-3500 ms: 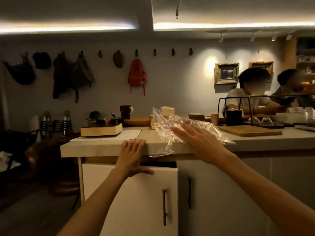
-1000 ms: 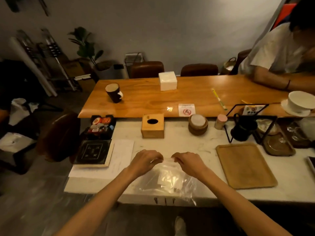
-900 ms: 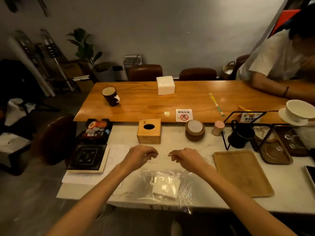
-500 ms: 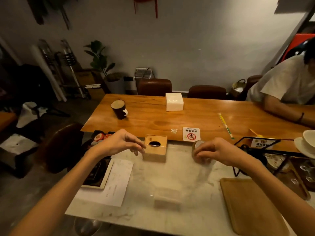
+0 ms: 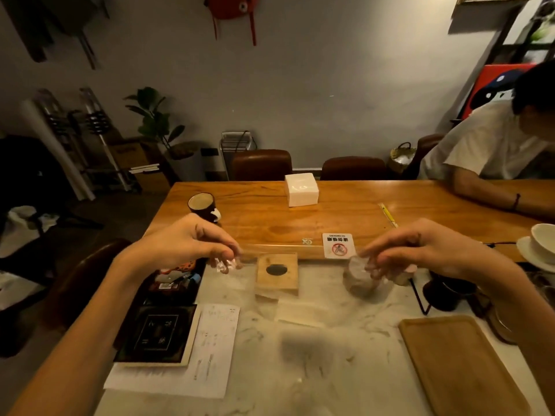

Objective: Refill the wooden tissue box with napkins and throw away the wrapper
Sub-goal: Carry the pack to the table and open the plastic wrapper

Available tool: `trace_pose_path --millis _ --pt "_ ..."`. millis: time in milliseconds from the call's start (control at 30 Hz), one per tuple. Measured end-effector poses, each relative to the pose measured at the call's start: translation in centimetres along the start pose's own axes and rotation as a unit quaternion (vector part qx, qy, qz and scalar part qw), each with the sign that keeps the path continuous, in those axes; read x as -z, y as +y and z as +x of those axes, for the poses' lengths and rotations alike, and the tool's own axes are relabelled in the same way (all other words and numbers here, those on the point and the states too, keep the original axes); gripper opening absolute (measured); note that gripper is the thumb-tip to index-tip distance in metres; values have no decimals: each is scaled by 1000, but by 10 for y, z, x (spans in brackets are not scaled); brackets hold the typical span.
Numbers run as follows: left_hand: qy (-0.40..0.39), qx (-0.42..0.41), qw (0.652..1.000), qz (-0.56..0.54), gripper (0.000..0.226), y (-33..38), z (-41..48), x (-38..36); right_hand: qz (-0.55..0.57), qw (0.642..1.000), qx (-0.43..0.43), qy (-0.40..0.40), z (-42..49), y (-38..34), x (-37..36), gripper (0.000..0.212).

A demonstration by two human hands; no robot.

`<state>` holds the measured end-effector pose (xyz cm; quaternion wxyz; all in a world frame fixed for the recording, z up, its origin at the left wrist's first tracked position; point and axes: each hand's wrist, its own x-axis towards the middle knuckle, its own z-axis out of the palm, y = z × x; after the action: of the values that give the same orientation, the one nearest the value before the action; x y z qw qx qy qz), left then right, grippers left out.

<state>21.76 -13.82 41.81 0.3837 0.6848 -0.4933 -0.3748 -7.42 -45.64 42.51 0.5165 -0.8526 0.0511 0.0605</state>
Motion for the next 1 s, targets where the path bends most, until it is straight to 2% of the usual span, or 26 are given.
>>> trace_pose_path --millis 133,267,333,367,400,467,500,567,600,667,733,833,867,933,967,1000 --pt "4 65 998 -12 17 -60 48 -11 -14 994 -91 57 48 44 -19 15" --pt "23 99 995 -14 16 -114 78 -30 -42 983 -153 92 78 96 -43 12" --pt "48 90 994 -30 14 -116 81 -31 -38 975 -154 157 79 106 -40 13" --pt "70 84 993 -40 13 -113 80 -31 -44 966 -154 205 77 106 -36 17" --pt "94 73 992 -49 12 -109 77 -31 -46 951 -161 262 75 105 -32 30" --pt "128 43 990 -47 14 -102 66 -39 -71 908 -216 353 72 101 -31 67" --pt "131 32 990 -35 15 -99 59 -45 -68 900 -257 344 76 95 -37 79" --pt "122 24 992 -12 16 -92 43 -64 12 913 -315 259 89 77 -63 90" --pt "118 19 993 -5 17 -88 36 -75 51 918 -318 232 99 67 -75 92" --pt "116 -5 993 23 19 -76 24 -99 89 920 -302 234 119 51 -92 84" --pt "86 -26 995 54 24 -59 15 -123 61 924 -296 234 137 37 -98 77" --pt "-18 -25 999 38 44 -39 8 -142 3 942 -286 179 144 19 -99 78" --pt "-12 -22 999 33 46 -36 9 -141 20 951 -268 154 141 13 -99 78" --pt "101 -20 994 31 51 -39 16 -127 70 967 -221 101 127 3 -98 78" --pt "148 -11 989 18 60 -41 22 -118 78 973 -203 71 118 -3 -98 77" --pt "157 3 987 -11 71 -43 29 -108 68 979 -190 37 109 -8 -96 75"
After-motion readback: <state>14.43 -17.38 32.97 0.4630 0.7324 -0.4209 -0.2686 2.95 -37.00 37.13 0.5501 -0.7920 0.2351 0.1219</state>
